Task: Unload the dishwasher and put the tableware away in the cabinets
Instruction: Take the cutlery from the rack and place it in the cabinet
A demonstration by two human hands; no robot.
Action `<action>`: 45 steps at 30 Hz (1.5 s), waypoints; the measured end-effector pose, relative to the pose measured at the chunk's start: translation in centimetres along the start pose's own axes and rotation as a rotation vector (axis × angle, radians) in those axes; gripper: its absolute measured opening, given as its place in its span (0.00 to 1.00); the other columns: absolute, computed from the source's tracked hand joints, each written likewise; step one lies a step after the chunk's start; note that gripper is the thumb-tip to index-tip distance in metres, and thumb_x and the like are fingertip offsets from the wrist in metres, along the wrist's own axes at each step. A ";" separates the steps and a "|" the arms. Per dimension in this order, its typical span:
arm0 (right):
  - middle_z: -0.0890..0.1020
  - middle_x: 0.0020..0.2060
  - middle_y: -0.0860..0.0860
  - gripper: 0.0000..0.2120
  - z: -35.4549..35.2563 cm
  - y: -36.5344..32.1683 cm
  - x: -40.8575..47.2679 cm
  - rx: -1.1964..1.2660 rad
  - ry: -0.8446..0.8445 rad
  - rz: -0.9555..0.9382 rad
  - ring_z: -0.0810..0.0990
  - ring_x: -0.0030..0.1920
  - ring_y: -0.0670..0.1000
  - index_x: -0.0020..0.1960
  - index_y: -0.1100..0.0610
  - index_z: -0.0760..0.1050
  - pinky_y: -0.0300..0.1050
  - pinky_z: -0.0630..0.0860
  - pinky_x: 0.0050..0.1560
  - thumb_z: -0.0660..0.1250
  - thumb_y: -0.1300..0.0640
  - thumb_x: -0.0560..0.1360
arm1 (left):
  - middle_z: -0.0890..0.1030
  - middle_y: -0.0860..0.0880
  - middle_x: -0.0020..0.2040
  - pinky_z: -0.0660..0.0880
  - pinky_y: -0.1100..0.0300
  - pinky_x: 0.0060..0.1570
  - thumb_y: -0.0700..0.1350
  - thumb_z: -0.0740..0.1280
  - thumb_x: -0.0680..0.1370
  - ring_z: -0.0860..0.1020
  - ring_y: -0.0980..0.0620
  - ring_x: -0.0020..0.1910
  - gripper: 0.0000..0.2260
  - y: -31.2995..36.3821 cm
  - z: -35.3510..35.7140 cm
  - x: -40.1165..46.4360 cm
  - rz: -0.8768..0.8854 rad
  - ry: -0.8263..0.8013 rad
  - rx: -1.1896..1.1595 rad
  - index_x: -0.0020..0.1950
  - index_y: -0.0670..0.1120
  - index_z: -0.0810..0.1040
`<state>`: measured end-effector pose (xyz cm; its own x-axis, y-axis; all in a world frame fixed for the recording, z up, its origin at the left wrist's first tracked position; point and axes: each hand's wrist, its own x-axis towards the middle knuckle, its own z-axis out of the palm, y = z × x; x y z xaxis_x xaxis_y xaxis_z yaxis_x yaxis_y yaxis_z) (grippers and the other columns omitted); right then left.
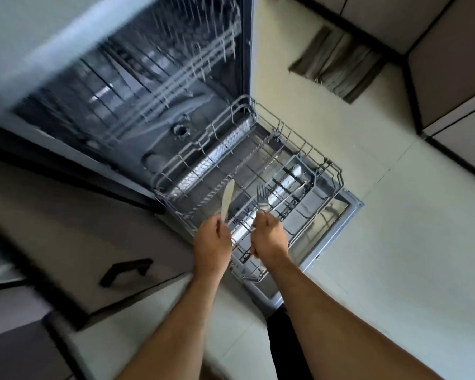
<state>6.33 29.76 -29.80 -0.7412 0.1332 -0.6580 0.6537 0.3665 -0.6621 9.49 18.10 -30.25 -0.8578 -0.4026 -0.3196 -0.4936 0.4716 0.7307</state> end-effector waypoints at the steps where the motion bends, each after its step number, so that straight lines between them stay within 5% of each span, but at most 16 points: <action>1: 0.80 0.32 0.52 0.19 -0.5 -1.6 -2.4 -0.029 0.024 -0.047 0.79 0.32 0.54 0.43 0.54 0.75 0.45 0.76 0.34 0.52 0.46 0.82 | 0.73 0.51 0.32 0.62 0.60 0.32 0.40 0.62 0.79 0.70 0.52 0.31 0.10 1.4 -2.2 -1.4 0.023 0.020 -0.043 0.38 0.48 0.72; 7: 0.77 0.33 0.48 0.23 -2.2 -7.8 -14.9 -0.004 0.021 -0.225 0.74 0.31 0.45 0.47 0.56 0.76 0.34 0.66 0.26 0.49 0.43 0.84 | 0.79 0.50 0.37 0.70 0.65 0.37 0.42 0.64 0.80 0.75 0.55 0.36 0.05 6.6 -12.6 -9.6 0.079 0.104 -0.213 0.46 0.47 0.79; 10: 0.77 0.35 0.50 0.23 -1.9 -10.3 -19.6 0.005 0.009 -0.293 0.75 0.34 0.47 0.43 0.54 0.74 0.39 0.70 0.32 0.50 0.43 0.84 | 0.78 0.53 0.36 0.72 0.59 0.37 0.43 0.64 0.81 0.75 0.56 0.34 0.05 7.9 -16.3 -12.7 0.092 0.147 -0.281 0.49 0.47 0.79; 20: 0.73 0.28 0.49 0.22 1.4 -16.1 -31.5 0.183 0.016 -0.594 0.70 0.31 0.50 0.34 0.53 0.70 0.46 0.68 0.34 0.56 0.43 0.83 | 0.83 0.54 0.43 0.76 0.64 0.42 0.47 0.65 0.81 0.79 0.57 0.40 0.07 12.6 -28.3 -18.9 0.234 0.342 -0.503 0.54 0.51 0.81; 25: 0.76 0.29 0.51 0.23 3.9 -19.1 -36.1 0.105 -0.014 -0.666 0.72 0.32 0.51 0.31 0.55 0.72 0.45 0.68 0.36 0.54 0.50 0.83 | 0.77 0.56 0.34 0.74 0.57 0.39 0.46 0.65 0.80 0.75 0.57 0.34 0.06 10.8 -33.9 -20.0 0.214 0.448 -0.632 0.52 0.50 0.81; 30: 0.77 0.29 0.52 0.21 8.3 -21.7 -40.4 0.007 -0.076 -0.715 0.74 0.33 0.52 0.32 0.55 0.76 0.46 0.69 0.37 0.55 0.53 0.81 | 0.83 0.48 0.48 0.79 0.50 0.49 0.47 0.63 0.80 0.80 0.47 0.46 0.11 7.0 -38.9 -21.3 0.145 0.529 -0.629 0.61 0.50 0.79; 33: 0.76 0.28 0.52 0.19 11.5 -22.2 -42.3 -0.040 -0.137 -0.724 0.74 0.32 0.53 0.32 0.54 0.76 0.49 0.70 0.36 0.55 0.51 0.77 | 0.83 0.49 0.43 0.79 0.49 0.47 0.46 0.65 0.80 0.80 0.48 0.42 0.06 3.7 -41.6 -22.3 0.105 0.581 -0.639 0.54 0.52 0.80; 36: 0.79 0.32 0.52 0.18 14.8 -21.9 -43.6 -0.147 -0.173 -0.763 0.76 0.37 0.55 0.31 0.52 0.76 0.53 0.72 0.41 0.54 0.48 0.73 | 0.84 0.49 0.42 0.78 0.52 0.45 0.43 0.66 0.80 0.80 0.50 0.40 0.06 0.5 -44.2 -23.3 0.049 0.594 -0.713 0.49 0.54 0.80; 40: 0.79 0.39 0.53 0.17 18.2 -21.0 -44.7 -0.361 -0.213 -0.847 0.76 0.42 0.55 0.35 0.50 0.73 0.46 0.68 0.42 0.54 0.56 0.80 | 0.82 0.48 0.44 0.76 0.69 0.38 0.36 0.62 0.81 0.77 0.56 0.38 0.08 -2.4 -46.1 -24.6 -0.042 0.596 -0.851 0.54 0.45 0.79; 45: 0.80 0.52 0.60 0.17 21.8 -18.8 -44.0 -0.541 -0.305 -0.876 0.76 0.52 0.60 0.53 0.62 0.76 0.52 0.71 0.53 0.50 0.58 0.83 | 0.81 0.50 0.46 0.76 0.66 0.40 0.35 0.61 0.82 0.76 0.55 0.38 0.10 -6.7 -45.8 -24.6 -0.150 0.620 -0.876 0.57 0.42 0.81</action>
<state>29.92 -3.06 3.79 -0.8003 -0.5824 -0.1424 -0.2973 0.5917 -0.7493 40.49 -11.07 0.41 -0.4541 -0.8520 -0.2605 -0.1025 -0.2405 0.9652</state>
